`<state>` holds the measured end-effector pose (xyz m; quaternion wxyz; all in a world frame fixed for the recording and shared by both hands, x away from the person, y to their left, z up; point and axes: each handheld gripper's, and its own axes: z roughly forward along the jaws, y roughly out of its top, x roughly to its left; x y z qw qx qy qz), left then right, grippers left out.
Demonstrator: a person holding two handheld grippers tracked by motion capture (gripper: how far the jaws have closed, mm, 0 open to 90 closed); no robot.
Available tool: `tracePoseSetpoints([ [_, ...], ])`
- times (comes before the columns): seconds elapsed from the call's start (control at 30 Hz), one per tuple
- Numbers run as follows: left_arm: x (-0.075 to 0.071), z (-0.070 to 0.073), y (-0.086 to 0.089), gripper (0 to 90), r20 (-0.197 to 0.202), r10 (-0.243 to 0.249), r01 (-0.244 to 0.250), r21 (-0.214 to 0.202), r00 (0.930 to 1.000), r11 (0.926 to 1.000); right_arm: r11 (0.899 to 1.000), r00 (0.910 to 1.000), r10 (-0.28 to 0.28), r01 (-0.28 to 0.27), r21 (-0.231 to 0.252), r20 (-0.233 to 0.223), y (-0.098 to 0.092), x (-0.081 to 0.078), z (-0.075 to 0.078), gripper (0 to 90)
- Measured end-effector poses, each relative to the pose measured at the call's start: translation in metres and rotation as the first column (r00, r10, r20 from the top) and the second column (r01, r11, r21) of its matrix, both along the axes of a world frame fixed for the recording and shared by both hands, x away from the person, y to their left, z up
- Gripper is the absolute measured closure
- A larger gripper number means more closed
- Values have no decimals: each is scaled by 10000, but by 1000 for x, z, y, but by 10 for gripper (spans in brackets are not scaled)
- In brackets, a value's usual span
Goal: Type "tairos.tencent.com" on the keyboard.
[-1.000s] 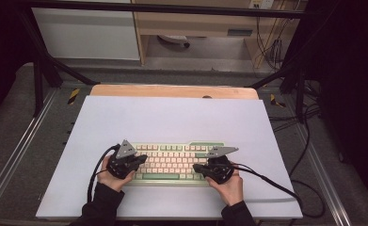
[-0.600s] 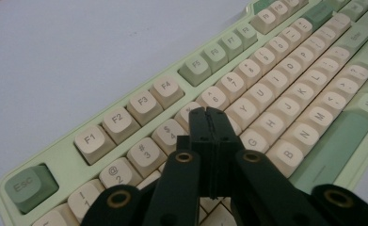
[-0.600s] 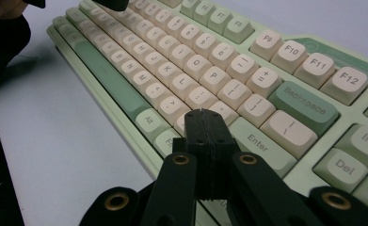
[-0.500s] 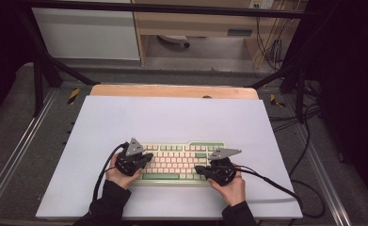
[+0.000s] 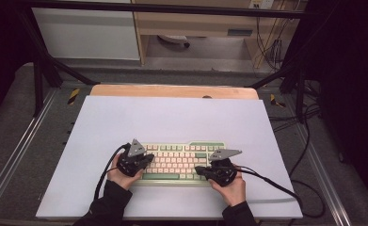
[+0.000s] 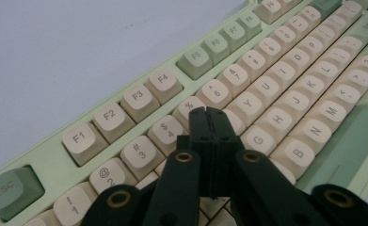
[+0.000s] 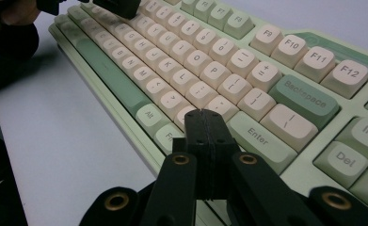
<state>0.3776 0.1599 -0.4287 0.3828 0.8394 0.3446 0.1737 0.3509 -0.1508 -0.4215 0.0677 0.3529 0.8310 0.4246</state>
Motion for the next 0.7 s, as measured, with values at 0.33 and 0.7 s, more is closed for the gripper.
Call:
tracePoseSetpoints([
  [0.33, -2, -1, 0, 899, -23, -104, 104, -29, 9999, 9999, 10000, 10000, -1, 1, 5, 11, 0, 0, 0, 900],
  [0.7, -13, 7, 8, 899, 87, -322, 324, -192, 9994, 9993, 9999, 9999, -57, 56, 93, 161, -2, -1, 4, 900],
])
